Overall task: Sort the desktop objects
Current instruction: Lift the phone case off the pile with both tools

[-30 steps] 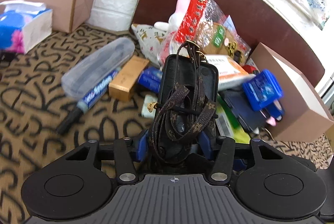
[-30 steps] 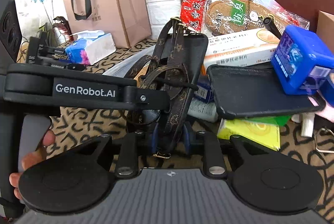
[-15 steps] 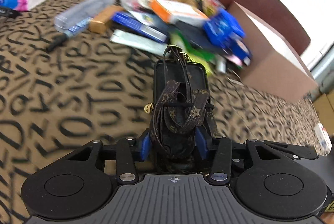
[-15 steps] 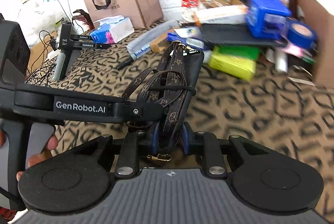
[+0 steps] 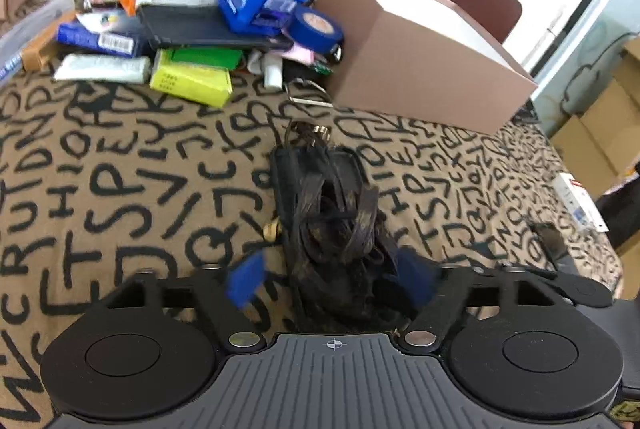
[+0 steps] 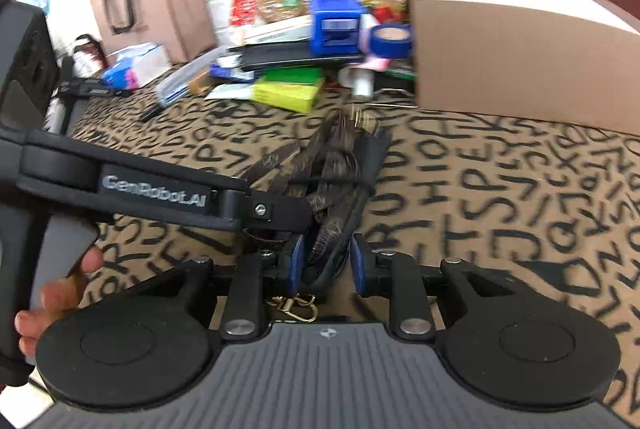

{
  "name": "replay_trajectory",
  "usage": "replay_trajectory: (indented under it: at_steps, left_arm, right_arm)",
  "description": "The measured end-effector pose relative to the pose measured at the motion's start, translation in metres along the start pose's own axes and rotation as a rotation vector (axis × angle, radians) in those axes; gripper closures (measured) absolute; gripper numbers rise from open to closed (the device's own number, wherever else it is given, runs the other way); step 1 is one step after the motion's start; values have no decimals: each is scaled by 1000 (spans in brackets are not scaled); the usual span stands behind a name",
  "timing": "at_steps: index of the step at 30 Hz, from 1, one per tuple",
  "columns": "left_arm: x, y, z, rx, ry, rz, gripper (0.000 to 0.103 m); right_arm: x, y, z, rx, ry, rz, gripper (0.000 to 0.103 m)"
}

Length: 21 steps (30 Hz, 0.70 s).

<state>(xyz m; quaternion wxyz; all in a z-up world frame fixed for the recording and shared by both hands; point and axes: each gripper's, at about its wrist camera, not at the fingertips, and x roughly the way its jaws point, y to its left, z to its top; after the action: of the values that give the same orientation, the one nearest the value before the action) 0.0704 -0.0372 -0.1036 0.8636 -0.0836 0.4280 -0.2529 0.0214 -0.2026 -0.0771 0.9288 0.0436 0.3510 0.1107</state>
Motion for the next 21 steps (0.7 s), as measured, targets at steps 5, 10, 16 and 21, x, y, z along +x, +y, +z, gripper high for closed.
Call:
replay_trajectory:
  at_steps: [5, 10, 16, 21]
  left_arm:
    - [9, 4, 5, -9, 27, 19, 15]
    - [14, 3, 9, 9, 36, 9, 37]
    - [16, 0, 11, 21, 46, 15, 35]
    - [22, -8, 11, 39, 41, 49, 33]
  right_arm:
    - [7, -5, 1, 33, -12, 3, 69]
    - [17, -8, 1, 63, -11, 7, 69]
    - [19, -9, 4, 57, 3, 21, 72]
    - [22, -12, 3, 76, 4, 33, 70]
